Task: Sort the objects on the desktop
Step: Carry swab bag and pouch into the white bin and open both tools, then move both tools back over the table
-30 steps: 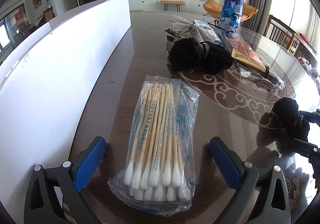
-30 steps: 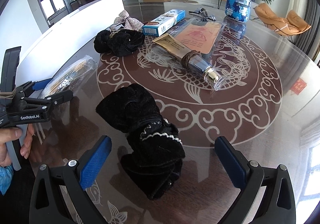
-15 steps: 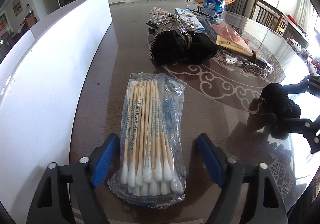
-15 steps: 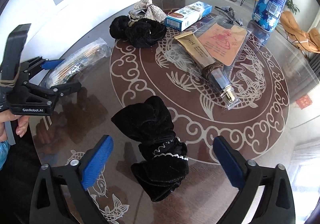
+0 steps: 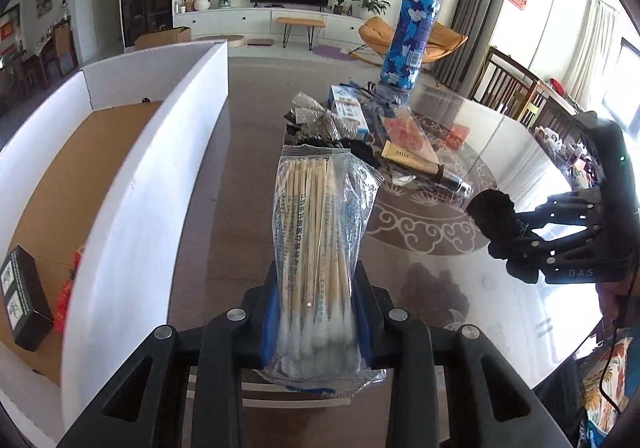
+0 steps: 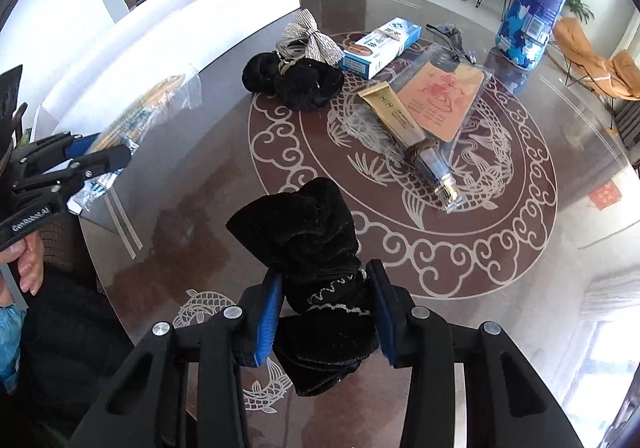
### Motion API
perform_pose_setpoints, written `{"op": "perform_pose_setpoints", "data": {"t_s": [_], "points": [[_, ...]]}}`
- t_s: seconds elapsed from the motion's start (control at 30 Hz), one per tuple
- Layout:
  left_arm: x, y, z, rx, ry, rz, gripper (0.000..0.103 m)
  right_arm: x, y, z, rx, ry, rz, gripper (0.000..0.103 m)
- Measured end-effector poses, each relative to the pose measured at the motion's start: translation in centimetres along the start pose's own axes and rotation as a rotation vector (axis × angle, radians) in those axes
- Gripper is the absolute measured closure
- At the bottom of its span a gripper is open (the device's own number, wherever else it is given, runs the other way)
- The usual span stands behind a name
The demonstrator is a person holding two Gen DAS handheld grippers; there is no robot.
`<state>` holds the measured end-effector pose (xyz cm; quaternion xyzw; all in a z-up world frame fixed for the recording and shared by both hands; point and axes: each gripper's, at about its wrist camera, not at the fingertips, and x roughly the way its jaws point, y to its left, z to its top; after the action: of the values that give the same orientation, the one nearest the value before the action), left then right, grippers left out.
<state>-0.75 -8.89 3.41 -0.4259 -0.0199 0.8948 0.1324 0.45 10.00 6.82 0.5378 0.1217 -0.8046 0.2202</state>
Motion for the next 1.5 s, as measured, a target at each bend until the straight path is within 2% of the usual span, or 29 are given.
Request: {"op": "perform_pose_setpoints", "data": {"t_s": [0.17, 0.27, 0.37, 0.47, 0.57, 0.73, 0.77, 0.8, 0.83, 0.9, 0.93, 0.97, 1.03, 1.1, 1.17, 1.23, 1.37, 1.43, 1.5], "points": [[-5.3, 4.9, 2.8, -0.055, -0.082, 0.030, 0.072, -2.0, 4.3, 6.1, -0.018, -0.096, 0.082, 0.061], [-7.0, 9.7, 4.0, -0.101, -0.099, 0.134, 0.072, -2.9, 8.8, 10.7, -0.058, -0.159, 0.145, 0.061], [-8.0, 15.1, 4.1, -0.195, -0.099, 0.217, 0.072, -3.4, 14.1, 14.9, -0.103, -0.222, 0.224, 0.061], [-7.4, 19.2, 3.7, -0.261, -0.072, 0.280, 0.072, -2.6, 19.2, 18.4, -0.151, -0.265, 0.272, 0.061], [-5.8, 21.7, 3.3, -0.292, -0.023, 0.304, 0.072, -0.2, 23.4, 21.0, -0.183, -0.257, 0.294, 0.061], [-2.7, 24.2, 2.2, -0.359, 0.074, 0.330, 0.067, 5.4, 26.8, 23.1, -0.201, -0.216, 0.264, 0.058], [-2.3, 24.5, 2.0, -0.373, 0.096, 0.342, 0.059, 6.4, 26.9, 23.2, -0.199, -0.202, 0.263, 0.056], [-1.9, 24.7, 1.8, -0.385, 0.109, 0.350, 0.054, 7.2, 27.0, 23.3, -0.196, -0.190, 0.262, 0.043], [-1.8, 24.7, 1.7, -0.394, 0.112, 0.352, 0.047, 7.7, 26.9, 23.3, -0.188, -0.185, 0.263, 0.026], [-2.4, 24.5, 1.6, -0.393, 0.085, 0.356, 0.039, 7.6, 26.3, 23.0, -0.168, -0.208, 0.287, 0.018], [-2.8, 24.4, 1.7, -0.384, 0.070, 0.375, 0.032, 7.3, 25.9, 22.8, -0.159, -0.225, 0.298, 0.018], [-3.2, 24.0, 1.7, -0.372, 0.055, 0.402, 0.029, 6.7, 25.4, 22.4, -0.150, -0.243, 0.305, 0.018], [-4.0, 22.7, 1.8, -0.343, 0.028, 0.438, 0.029, 5.5, 23.8, 21.4, -0.125, -0.289, 0.301, 0.017], [-5.1, 20.7, 2.0, -0.305, -0.011, 0.430, 0.029, 4.1, 21.5, 19.8, -0.089, -0.350, 0.279, 0.014], [-6.3, 17.8, 2.2, -0.256, -0.061, 0.410, 0.029, 2.6, 18.5, 17.2, -0.048, -0.410, 0.225, 0.007], [-6.9, 14.6, 2.9, -0.203, -0.104, 0.361, 0.027, 1.9, 15.0, 14.3, -0.004, -0.449, 0.152, 0.004], [-6.9, 6.5, 2.7, -0.091, -0.143, 0.202, 0.003, 1.0, 7.4, 6.3, 0.073, -0.450, -0.033, 0.004], [-5.3, 2.6, 2.6, -0.041, -0.117, 0.122, 0.002, 1.1, 3.4, 2.5, 0.114, -0.407, -0.140, 0.004], [-2.7, -0.7, 1.8, -0.003, -0.062, 0.073, 0.002, 1.7, -0.4, -0.9, 0.153, -0.351, -0.215, 0.004]]}}
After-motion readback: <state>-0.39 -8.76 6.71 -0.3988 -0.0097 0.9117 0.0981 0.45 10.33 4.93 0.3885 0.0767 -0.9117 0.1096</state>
